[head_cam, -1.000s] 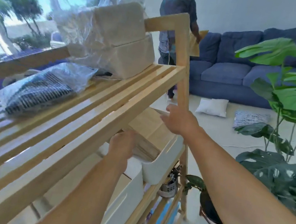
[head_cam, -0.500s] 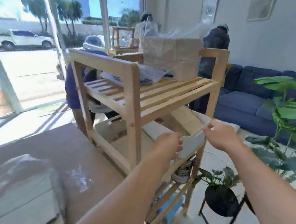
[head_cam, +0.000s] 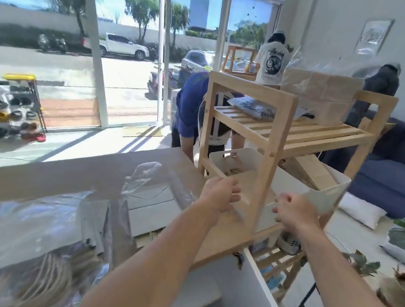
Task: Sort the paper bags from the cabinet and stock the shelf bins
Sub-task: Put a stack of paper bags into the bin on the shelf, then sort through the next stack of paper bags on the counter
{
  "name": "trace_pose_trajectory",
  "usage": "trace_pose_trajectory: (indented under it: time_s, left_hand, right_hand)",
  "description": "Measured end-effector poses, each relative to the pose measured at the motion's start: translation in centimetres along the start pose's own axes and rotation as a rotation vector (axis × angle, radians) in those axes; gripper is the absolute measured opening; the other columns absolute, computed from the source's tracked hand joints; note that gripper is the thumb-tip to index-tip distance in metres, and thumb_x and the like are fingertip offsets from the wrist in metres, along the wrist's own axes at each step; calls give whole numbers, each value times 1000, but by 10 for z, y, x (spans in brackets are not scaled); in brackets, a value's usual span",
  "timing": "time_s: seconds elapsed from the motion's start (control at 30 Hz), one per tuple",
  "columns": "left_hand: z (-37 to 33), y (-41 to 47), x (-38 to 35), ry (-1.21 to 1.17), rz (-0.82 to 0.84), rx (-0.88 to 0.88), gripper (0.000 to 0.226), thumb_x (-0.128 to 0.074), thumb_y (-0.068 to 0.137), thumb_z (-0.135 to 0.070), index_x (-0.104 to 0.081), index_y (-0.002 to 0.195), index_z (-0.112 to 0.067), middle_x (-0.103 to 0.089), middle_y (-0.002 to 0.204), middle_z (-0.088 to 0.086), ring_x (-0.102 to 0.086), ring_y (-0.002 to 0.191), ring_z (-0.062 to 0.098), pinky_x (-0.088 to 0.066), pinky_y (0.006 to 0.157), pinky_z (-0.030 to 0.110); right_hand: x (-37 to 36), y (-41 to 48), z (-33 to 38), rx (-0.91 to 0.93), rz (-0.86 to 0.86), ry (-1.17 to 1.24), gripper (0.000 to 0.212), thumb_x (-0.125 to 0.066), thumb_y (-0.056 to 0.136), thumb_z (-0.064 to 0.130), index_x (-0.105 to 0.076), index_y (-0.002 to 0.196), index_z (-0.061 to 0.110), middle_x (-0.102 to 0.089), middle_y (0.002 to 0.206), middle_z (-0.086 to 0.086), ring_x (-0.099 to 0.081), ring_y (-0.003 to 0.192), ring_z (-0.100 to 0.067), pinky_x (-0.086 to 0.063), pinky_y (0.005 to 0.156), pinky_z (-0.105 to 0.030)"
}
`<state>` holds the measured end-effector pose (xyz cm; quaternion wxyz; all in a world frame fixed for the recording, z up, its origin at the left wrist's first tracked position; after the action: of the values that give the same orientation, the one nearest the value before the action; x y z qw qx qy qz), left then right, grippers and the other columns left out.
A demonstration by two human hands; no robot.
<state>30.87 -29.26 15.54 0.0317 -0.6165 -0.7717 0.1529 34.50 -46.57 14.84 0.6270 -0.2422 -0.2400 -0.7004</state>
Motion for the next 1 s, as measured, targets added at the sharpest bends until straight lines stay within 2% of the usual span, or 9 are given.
trace_pose_trajectory:
  time_s: [0.1,0.3,0.5,0.63,0.7,0.8,0.87,0.93,1.0]
  left_hand:
    - [-2,-11,41,-34,-114,-38,10,-52,94,-18,-61,91,-14,-59,79,1,-55,69,13,-42,59,23]
    - [-2,-31,123,-88,-311,-86,10,-53,95,-20,-62,94,-17,-64,86,1,-60,76,14,-47,66,26]
    - [11,-51,215,-79,-633,-132,11,-53,92,-17,-63,92,-15,-64,83,3,-57,76,18,-47,67,30]
    - [27,-60,261,154,-835,-78,23,-56,91,-23,-64,111,-15,-65,107,5,-55,90,19,-43,78,27]
    - [36,-62,278,322,-847,-14,33,-57,92,-28,-58,123,-16,-60,115,1,-55,102,20,-41,85,27]
    - [52,-60,295,657,-851,150,54,-59,86,-40,-48,136,-22,-52,138,4,-47,127,26,-40,104,37]
    - [59,-62,301,881,-864,264,62,-56,85,-44,-42,142,-23,-46,144,5,-39,133,27,-33,107,41]
    - [67,-64,303,1028,-863,325,63,-51,85,-44,-39,144,-22,-42,147,4,-34,137,25,-25,111,46]
    - [73,-65,305,1072,-869,332,57,-48,87,-43,-43,139,-22,-42,146,2,-32,137,24,-20,111,49]
  right_hand:
    - [-38,-20,26,58,96,49,36,-40,96,32,-65,82,10,-69,84,-12,-66,82,-32,-58,75,-50]
    - [-111,-46,78,128,259,136,37,-40,97,29,-63,91,1,-70,87,-20,-62,68,-28,-54,60,-38]
    - [-179,-72,131,204,488,211,30,-41,98,29,-61,85,11,-69,76,-11,-65,65,-24,-54,59,-37]
    - [-213,-84,156,276,588,211,28,-42,97,26,-62,83,12,-71,75,-12,-67,63,-23,-55,58,-33]
    - [-231,-89,167,294,652,220,29,-42,97,25,-63,83,9,-71,76,-14,-67,62,-23,-55,58,-33]
    - [-255,-93,176,288,743,234,30,-43,97,25,-59,76,11,-68,71,-14,-63,59,-24,-52,56,-34]
    - [-272,-97,179,269,831,239,32,-43,97,27,-55,71,13,-61,68,-12,-56,55,-24,-46,54,-33]
    - [-293,-98,178,286,930,169,31,-42,97,30,-51,70,16,-54,72,-10,-52,60,-24,-50,60,-39]
    - [-303,-105,176,353,1011,-25,28,-39,98,30,-57,85,13,-54,86,-10,-57,79,-28,-57,75,-47]
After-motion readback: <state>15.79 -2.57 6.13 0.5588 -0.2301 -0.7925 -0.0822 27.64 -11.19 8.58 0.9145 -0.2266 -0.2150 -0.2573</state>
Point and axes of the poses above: each hand's wrist, its own y-axis towards the middle knuckle, its own x-axis out of the back of the hand, z = x × y, the point moved 3 cm from there along y, towards the middle knuckle
